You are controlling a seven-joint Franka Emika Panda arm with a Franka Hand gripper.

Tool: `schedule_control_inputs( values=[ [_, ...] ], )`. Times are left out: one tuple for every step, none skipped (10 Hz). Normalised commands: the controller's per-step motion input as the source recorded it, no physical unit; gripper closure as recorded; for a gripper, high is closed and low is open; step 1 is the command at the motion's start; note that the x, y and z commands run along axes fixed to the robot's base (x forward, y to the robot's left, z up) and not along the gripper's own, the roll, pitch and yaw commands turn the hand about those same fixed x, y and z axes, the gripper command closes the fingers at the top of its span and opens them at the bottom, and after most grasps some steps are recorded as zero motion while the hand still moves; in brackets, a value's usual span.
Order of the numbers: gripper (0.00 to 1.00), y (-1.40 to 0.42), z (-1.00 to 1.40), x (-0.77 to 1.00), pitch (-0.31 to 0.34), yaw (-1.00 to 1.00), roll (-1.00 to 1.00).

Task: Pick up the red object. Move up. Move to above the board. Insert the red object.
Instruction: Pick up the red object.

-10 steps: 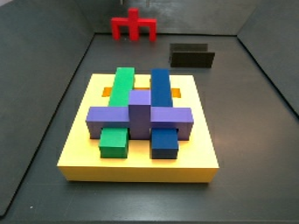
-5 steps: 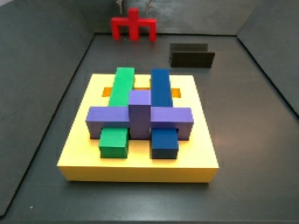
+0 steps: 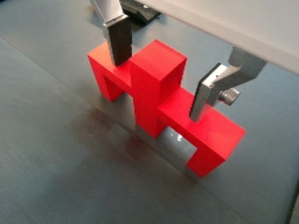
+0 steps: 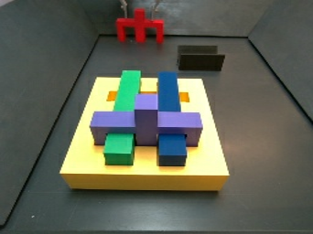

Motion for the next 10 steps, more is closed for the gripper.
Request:
schedule_control_inputs(
  values=[
    [1.00, 0.00, 0.00, 0.00, 0.000, 0.00, 0.00],
    [1.00, 0.00, 0.00, 0.00, 0.000, 0.00, 0.00],
    [1.00, 0.00, 0.00, 0.00, 0.000, 0.00, 0.00],
    [1.00, 0.00, 0.00, 0.00, 0.000, 0.00, 0.00],
    [1.00, 0.00, 0.00, 0.00, 0.000, 0.00, 0.00],
    [1.00, 0.00, 0.00, 0.00, 0.000, 0.00, 0.00],
    [1.00, 0.00, 0.00, 0.00, 0.000, 0.00, 0.00],
    [1.00, 0.00, 0.00, 0.00, 0.000, 0.00, 0.00],
    [1.00, 0.00, 0.00, 0.00, 0.000, 0.00, 0.00],
    [1.00, 0.00, 0.00, 0.00, 0.000, 0.00, 0.00]
  ],
)
